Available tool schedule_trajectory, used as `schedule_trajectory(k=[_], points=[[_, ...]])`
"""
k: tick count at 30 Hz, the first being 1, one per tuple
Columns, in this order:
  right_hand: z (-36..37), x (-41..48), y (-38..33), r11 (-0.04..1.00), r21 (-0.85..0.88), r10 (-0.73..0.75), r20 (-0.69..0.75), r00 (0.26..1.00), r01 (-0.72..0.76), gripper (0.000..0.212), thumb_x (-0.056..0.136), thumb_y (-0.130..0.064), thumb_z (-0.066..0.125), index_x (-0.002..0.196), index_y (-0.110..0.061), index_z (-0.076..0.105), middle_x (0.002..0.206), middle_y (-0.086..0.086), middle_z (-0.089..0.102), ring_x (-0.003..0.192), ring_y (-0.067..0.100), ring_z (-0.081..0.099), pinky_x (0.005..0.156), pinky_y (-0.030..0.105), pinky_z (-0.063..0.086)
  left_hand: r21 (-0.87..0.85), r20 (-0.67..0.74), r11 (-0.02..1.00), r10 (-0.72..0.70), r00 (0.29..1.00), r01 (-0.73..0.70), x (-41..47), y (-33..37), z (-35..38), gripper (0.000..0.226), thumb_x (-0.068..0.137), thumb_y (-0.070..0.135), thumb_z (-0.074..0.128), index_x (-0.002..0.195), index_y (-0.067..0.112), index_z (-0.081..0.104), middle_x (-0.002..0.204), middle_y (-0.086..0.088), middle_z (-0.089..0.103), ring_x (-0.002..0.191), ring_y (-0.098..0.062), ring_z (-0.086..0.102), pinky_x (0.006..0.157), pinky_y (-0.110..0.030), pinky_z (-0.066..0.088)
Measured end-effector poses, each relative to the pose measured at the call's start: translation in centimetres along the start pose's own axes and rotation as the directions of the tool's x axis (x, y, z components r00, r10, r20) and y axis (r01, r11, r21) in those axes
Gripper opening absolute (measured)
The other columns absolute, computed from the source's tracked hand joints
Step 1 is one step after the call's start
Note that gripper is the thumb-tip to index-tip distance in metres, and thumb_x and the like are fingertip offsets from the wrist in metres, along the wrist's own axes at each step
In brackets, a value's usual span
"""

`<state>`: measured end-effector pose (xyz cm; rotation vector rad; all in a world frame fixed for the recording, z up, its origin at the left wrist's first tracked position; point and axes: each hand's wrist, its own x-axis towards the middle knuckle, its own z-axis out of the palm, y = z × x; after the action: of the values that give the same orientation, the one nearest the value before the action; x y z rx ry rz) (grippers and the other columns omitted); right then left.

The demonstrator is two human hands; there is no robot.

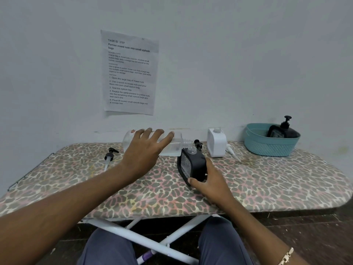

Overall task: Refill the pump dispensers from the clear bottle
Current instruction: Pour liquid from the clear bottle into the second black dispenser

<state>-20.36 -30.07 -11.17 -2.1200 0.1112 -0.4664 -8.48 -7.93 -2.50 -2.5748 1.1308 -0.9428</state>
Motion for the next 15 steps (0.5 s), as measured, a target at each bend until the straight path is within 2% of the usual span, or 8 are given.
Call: schedule_trajectory(k=[3, 9, 15], points=[[0.01, 0.01, -0.05, 1.000, -0.009, -0.001, 0.003, 1.000, 0.001, 0.068, 0.086, -0.030, 0.079, 0.143, -0.038, 0.043, 0.121, -0.018, 0.062, 0.102, -0.011, 0.058, 0.072, 0.007, 0.045, 0.007, 0.002, 1.000, 0.000, 1.000, 0.000, -0.05, -0.06, 0.03, 0.094, 0.069, 0.005, 0.091, 0.150, 0.021, 0.045, 0.138, -0.016, 0.062, 0.120, -0.044, 0.063, 0.099, -0.057, 0.051], [0.07, 0.05, 0.04, 1.000, -0.006, -0.002, -0.002, 1.000, 0.001, 0.069, 0.085, -0.031, 0.080, 0.144, -0.037, 0.044, 0.122, -0.016, 0.063, 0.103, -0.010, 0.058, 0.070, 0.004, 0.046, 0.006, 0.007, 1.000, -0.005, 1.000, 0.005, -0.01, -0.11, 0.09, 0.093, 0.071, 0.005, 0.089, 0.151, 0.021, 0.045, 0.139, -0.016, 0.062, 0.121, -0.044, 0.062, 0.100, -0.057, 0.050], [0.06, 0.07, 0.04, 1.000, 0.007, -0.005, 0.004, 1.000, 0.005, 0.070, 0.086, -0.031, 0.080, 0.146, -0.037, 0.043, 0.125, -0.016, 0.063, 0.107, 0.001, 0.062, 0.075, 0.007, 0.044, 0.004, 0.005, 1.000, -0.005, 1.000, 0.005, -0.02, -0.07, 0.04, 0.094, 0.071, 0.005, 0.090, 0.151, 0.020, 0.045, 0.139, -0.016, 0.062, 0.121, -0.043, 0.062, 0.100, -0.058, 0.051]])
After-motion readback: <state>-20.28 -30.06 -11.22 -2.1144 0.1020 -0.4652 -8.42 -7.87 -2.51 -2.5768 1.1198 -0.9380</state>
